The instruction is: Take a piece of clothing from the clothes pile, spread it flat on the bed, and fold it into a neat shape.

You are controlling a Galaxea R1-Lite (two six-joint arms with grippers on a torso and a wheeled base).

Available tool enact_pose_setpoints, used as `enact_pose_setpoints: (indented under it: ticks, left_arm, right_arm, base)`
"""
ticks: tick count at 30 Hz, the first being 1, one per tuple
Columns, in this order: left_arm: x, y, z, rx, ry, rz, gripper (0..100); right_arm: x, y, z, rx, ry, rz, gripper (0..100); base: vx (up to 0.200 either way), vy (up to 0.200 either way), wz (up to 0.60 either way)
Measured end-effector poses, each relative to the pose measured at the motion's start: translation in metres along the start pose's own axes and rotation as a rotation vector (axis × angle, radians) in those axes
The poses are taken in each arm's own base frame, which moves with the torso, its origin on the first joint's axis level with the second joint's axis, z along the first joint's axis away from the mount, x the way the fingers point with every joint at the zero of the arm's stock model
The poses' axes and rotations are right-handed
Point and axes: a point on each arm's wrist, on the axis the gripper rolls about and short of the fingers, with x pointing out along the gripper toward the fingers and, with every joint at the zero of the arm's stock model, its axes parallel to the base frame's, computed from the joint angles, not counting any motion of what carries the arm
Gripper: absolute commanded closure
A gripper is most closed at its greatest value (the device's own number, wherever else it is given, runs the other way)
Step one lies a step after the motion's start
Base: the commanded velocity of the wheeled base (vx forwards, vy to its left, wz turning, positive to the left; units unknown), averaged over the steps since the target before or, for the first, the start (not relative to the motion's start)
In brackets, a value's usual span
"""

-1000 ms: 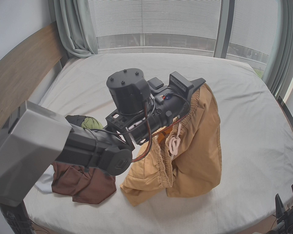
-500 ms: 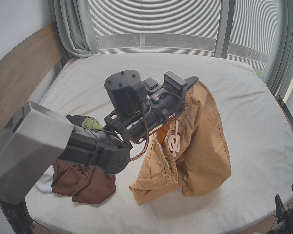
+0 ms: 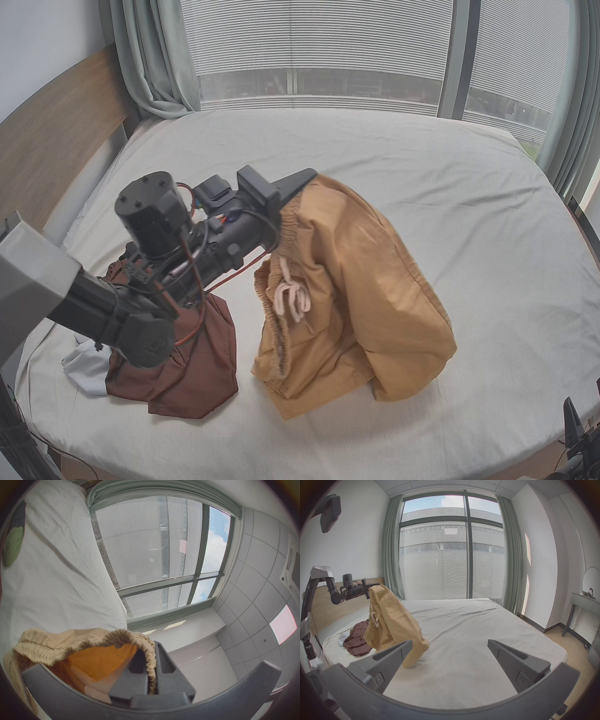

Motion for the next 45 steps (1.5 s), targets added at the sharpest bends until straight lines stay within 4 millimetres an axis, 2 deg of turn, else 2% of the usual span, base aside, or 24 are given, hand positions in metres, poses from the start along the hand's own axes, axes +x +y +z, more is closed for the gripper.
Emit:
enact_pose_setpoints:
  ticks: [7,10,15,23,33,39,45]
  left_arm:
    - [-0.048,0.01,0.03,0.096,0.031,-0.002,100]
    - [-0.065,0.017,0.035,0.171,0.029,0.002,100]
    - [-0.085,0.039,0.04,0.26,0.024,0.074,100]
    - [-0.104,0.064,0.037,0.282,0.037,0.182,100]
    - [-0.117,0.098,0.032,0.398,0.082,0.295,100]
    - [-0.129,0.117,0.043,0.425,0.065,0.366,100]
    - [-0.138,0.126,0.05,0.419,0.053,0.4,100]
  right_arm:
    - [0.0,0.0,0.0,0.0,0.0,0.0,0]
    - [0.0,0.0,0.0,-0.001,0.0,0.0,0]
    - [0.0,0.0,0.0,-0.001,0.0,0.0,0]
    - [0.0,0.0,0.0,-0.001,0.0,0.0,0]
    - [0.0,0.0,0.0,-0.003,-0.001,0.002,0]
    - [0.0,0.0,0.0,-0.005,-0.002,0.004,0]
    - [0.0,0.0,0.0,-0.007,-0.003,0.006,0]
  base:
    - [0.0,0.0,0.0]
    - [0.0,0.0,0.0]
    - [0.0,0.0,0.0]
    - [0.0,0.0,0.0]
    - [0.0,0.0,0.0]
    - [0.0,0.0,0.0]
    - [0.0,0.0,0.0]
